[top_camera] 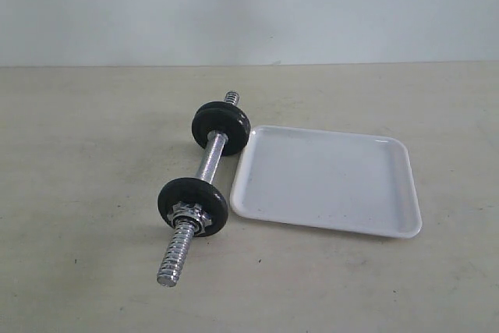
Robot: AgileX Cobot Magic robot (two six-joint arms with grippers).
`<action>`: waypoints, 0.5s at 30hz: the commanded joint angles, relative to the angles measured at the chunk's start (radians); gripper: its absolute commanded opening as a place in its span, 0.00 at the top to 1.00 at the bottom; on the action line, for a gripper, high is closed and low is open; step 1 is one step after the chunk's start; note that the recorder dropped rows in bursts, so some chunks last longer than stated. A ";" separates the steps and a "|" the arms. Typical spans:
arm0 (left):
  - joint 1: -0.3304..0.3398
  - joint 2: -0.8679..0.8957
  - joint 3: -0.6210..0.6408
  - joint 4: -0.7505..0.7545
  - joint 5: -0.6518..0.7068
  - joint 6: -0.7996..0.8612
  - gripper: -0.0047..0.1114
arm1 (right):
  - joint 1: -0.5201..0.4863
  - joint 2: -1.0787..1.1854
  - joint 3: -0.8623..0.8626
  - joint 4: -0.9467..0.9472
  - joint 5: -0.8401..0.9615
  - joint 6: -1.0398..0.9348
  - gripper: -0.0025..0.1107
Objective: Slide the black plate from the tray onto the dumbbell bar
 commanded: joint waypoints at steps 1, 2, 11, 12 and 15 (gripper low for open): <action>-0.007 -0.005 -0.001 0.003 0.000 -0.009 0.92 | 0.001 -0.004 0.000 -0.002 -0.006 -0.002 0.98; -0.007 -0.005 -0.001 0.003 0.000 -0.009 0.92 | 0.001 -0.004 0.000 -0.002 -0.006 -0.002 0.98; -0.011 -0.005 -0.001 0.003 0.002 -0.009 0.92 | 0.001 -0.004 0.000 -0.002 -0.006 -0.002 0.98; -0.013 -0.005 -0.001 0.003 0.002 -0.009 0.92 | 0.001 -0.004 0.000 -0.002 -0.006 -0.002 0.98; -0.056 -0.005 -0.001 0.003 0.002 -0.009 0.92 | 0.001 -0.004 0.000 -0.002 -0.006 -0.002 0.98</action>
